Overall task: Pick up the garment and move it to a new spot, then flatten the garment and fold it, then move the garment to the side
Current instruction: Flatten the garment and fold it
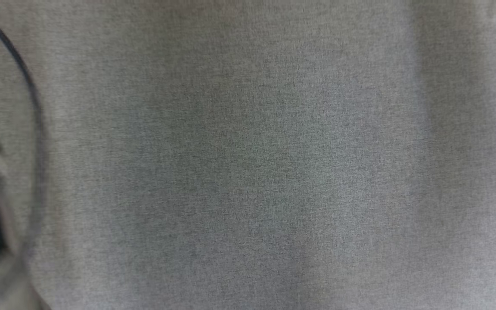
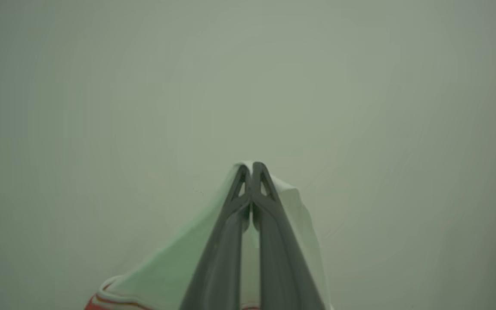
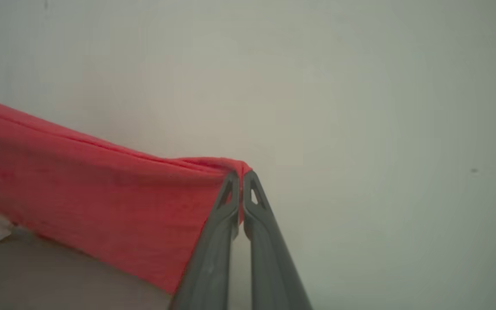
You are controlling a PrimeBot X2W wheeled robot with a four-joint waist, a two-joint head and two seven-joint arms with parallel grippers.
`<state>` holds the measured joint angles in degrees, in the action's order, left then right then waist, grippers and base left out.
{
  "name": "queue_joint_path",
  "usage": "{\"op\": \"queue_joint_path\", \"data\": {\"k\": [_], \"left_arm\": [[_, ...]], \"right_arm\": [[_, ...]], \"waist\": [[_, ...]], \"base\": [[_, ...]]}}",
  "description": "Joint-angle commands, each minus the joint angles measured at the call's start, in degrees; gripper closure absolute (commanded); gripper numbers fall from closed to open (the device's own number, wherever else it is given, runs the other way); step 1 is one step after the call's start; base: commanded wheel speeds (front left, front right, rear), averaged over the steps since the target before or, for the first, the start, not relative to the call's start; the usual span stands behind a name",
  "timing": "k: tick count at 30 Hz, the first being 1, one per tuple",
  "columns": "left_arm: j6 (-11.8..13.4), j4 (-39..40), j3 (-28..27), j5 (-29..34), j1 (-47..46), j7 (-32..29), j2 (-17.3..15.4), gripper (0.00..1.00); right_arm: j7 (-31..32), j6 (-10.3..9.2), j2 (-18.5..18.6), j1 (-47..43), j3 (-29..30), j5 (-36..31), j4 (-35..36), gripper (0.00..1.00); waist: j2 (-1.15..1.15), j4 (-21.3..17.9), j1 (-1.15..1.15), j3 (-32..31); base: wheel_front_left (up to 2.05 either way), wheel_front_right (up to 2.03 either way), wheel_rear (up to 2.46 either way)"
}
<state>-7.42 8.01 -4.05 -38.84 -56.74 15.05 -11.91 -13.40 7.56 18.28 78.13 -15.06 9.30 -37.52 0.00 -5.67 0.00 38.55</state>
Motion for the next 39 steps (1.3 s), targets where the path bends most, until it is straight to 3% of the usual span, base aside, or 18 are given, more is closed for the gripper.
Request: {"op": "queue_joint_path", "data": {"k": [1, 5, 11, 18, 25, 29, 39], "left_arm": [[-0.1, 1.8, -0.5, -0.3, 5.4, 0.2, 1.6, 1.0], [-0.1, 5.7, 0.0, 0.2, 20.2, 0.2, 5.8, 1.0], [-0.1, 5.5, 2.4, 0.4, 37.3, 0.2, 8.3, 1.0], [-0.1, 0.1, 3.8, -1.1, 50.1, 0.2, 9.0, 1.0], [0.1, -9.6, 8.7, -4.6, 57.3, -0.4, 8.9, 1.0], [0.1, -12.3, 10.5, -7.9, 59.9, -3.8, 9.0, 1.0], [0.0, -9.8, 7.9, -18.2, 64.2, -6.1, 8.4, 1.0]], "right_arm": [[1.0, -0.14, 1.3, -3.2, -2.1, 1.3, 1.2, 1.0], [6.7, -0.14, 4.6, -13.8, -5.0, 5.2, 5.6, 1.0], [20.2, -0.14, 7.1, -31.2, -2.5, 7.5, 14.6, 1.0], [33.1, -0.14, 4.4, -47.6, 4.1, 7.5, 25.2, 1.0], [40.4, -0.14, 0.7, -58.9, 9.7, 5.3, 29.5, 1.0], [42.6, -0.14, -1.2, -63.1, 11.7, 4.9, 31.8, 1.0], [43.5, -0.14, -3.5, -67.2, 14.4, 3.8, 34.2, 1.0]], "waist": [[0.0, 0.6, 0.0, -2.7], [0.0, 1.8, 0.0, -7.7], [0.0, 2.7, 0.0, -15.0], [0.0, 3.1, 0.0, -21.3], [0.0, 4.4, 0.0, -26.4], [0.0, 5.0, 0.0, -27.9], [0.0, 6.5, 0.0, -29.0]], "base": [[0.0, 0.0, 0.0], [0.0, 0.0, 0.0], [0.0, 0.0, 0.0], [0.0, 0.0, 0.0], [0.0, 0.0, 0.0], [0.0, 0.0, 0.0], [0.0, 0.0, 0.0]]}}
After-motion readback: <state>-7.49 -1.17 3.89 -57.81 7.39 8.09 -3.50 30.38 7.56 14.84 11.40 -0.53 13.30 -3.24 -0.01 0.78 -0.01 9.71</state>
